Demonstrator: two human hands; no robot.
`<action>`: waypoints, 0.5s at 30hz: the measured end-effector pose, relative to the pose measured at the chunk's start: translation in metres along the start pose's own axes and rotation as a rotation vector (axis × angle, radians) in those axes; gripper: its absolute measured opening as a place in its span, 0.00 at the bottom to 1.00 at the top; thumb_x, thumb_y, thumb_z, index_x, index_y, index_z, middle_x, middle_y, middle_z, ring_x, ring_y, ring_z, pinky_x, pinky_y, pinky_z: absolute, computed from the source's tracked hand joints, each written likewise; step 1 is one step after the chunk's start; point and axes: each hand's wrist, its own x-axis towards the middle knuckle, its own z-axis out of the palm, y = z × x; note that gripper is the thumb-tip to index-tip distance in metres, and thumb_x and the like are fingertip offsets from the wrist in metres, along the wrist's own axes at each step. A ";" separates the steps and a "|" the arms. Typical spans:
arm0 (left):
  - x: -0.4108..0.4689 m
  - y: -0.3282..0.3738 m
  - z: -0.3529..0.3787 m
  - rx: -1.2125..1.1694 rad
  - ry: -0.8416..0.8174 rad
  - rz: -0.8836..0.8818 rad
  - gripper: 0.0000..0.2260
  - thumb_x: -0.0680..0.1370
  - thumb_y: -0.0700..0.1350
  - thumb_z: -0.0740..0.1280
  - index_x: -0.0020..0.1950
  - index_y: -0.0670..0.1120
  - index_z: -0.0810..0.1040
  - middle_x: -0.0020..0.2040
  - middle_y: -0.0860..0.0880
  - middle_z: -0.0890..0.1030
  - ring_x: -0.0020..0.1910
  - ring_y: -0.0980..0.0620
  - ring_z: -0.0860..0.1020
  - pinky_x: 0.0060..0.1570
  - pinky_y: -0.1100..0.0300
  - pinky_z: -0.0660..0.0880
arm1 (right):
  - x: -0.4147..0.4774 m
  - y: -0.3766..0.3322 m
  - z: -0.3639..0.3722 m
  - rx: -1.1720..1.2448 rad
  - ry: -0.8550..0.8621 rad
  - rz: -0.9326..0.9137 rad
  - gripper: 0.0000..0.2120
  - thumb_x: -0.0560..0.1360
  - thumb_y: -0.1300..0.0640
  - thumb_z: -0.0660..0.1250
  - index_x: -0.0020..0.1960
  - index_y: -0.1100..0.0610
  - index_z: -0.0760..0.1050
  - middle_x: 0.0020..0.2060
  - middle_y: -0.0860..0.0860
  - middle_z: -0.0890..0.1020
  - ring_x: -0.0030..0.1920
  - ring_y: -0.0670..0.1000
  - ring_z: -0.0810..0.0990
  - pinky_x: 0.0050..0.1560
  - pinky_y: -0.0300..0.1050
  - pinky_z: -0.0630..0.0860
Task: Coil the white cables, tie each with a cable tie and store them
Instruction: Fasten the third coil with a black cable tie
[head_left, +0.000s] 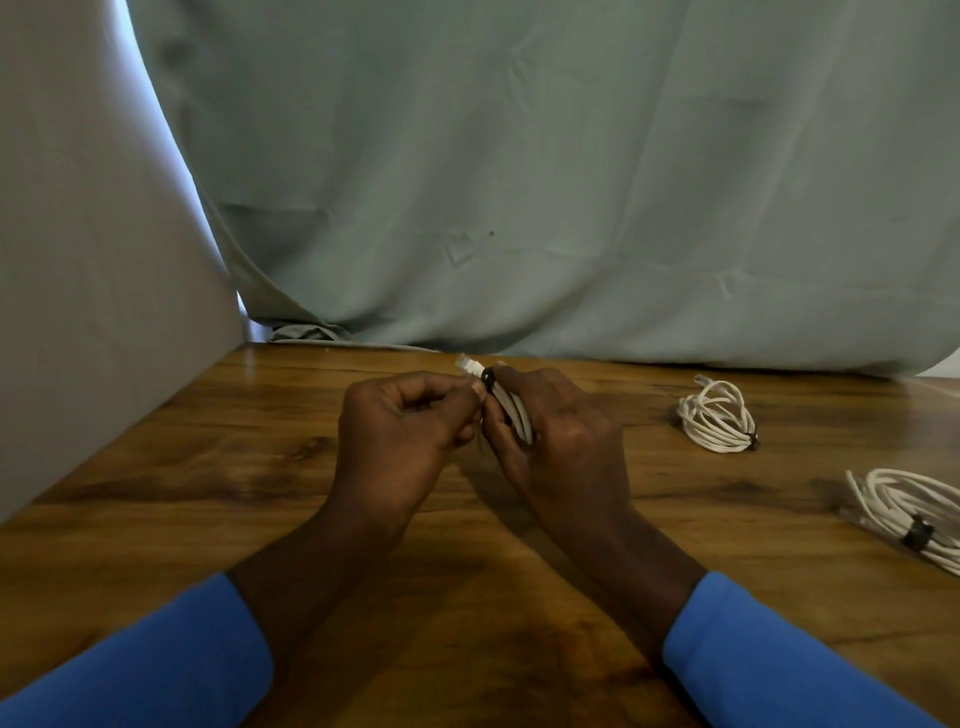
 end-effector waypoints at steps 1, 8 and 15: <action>0.001 0.000 -0.001 0.003 -0.008 0.006 0.05 0.77 0.39 0.75 0.42 0.46 0.88 0.34 0.46 0.85 0.34 0.54 0.81 0.42 0.57 0.82 | 0.000 0.000 0.000 -0.001 -0.005 -0.012 0.14 0.80 0.56 0.69 0.60 0.64 0.83 0.44 0.57 0.85 0.39 0.53 0.83 0.40 0.41 0.74; 0.003 0.000 -0.006 0.125 -0.021 0.133 0.06 0.73 0.37 0.75 0.40 0.48 0.86 0.37 0.47 0.87 0.39 0.47 0.86 0.46 0.48 0.84 | -0.001 -0.004 -0.005 0.186 -0.038 0.077 0.16 0.77 0.59 0.73 0.63 0.63 0.83 0.48 0.55 0.86 0.43 0.50 0.84 0.48 0.35 0.77; 0.006 0.002 -0.010 0.294 -0.014 0.285 0.06 0.69 0.37 0.75 0.39 0.47 0.84 0.33 0.51 0.83 0.31 0.57 0.79 0.32 0.63 0.77 | -0.002 -0.006 0.001 0.461 -0.062 0.290 0.16 0.75 0.59 0.74 0.63 0.58 0.84 0.52 0.49 0.87 0.50 0.46 0.86 0.48 0.53 0.84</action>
